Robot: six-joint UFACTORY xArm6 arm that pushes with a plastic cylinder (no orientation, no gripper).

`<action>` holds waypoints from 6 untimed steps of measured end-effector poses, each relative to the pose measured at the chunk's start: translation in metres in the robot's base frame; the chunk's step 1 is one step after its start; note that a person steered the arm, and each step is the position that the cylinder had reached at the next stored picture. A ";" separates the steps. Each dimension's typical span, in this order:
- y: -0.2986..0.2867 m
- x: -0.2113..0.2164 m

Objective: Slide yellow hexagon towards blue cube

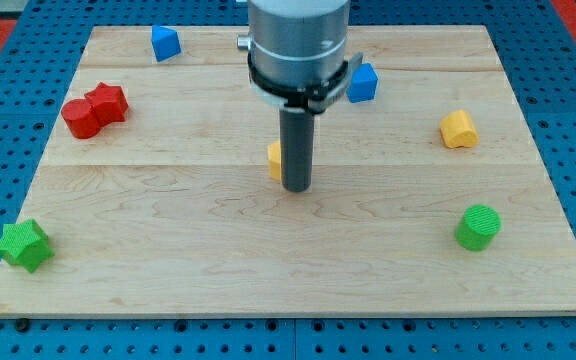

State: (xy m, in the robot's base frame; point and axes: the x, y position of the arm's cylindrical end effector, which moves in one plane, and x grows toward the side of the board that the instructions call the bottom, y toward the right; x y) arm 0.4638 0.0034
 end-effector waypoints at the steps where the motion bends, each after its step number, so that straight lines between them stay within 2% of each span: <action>1: -0.025 -0.002; 3: -0.051 -0.007; 6: -0.051 -0.015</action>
State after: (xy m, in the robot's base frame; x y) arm 0.4484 -0.0475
